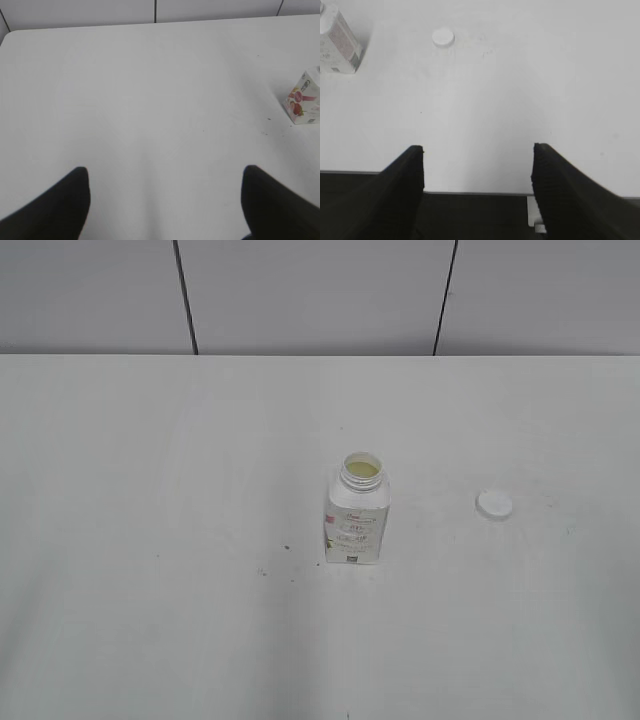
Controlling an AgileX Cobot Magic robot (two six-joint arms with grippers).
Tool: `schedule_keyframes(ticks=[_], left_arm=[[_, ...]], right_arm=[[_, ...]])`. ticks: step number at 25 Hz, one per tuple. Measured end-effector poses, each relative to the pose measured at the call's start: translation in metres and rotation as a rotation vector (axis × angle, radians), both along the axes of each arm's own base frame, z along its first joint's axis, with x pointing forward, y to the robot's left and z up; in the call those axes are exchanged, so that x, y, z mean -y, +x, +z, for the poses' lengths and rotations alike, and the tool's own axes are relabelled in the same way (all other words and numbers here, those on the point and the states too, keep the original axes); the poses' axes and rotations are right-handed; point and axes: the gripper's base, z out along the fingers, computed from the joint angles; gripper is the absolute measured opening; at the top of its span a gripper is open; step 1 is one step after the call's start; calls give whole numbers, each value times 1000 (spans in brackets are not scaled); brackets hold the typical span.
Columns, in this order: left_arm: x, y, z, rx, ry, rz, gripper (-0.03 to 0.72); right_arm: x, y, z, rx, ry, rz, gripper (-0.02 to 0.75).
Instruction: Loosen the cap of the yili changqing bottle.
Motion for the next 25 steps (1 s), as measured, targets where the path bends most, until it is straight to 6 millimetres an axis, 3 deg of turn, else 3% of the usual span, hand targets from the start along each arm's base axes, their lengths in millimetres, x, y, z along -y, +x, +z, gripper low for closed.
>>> schedule_keyframes(ticks=[5, 25], left_arm=[[0, 0, 0, -1, 0, 0, 565], [0, 0, 0, -1, 2, 1, 565]], right_arm=[[0, -19, 0, 140, -3, -2, 532], [1, -16, -5, 173, 11, 103, 532]])
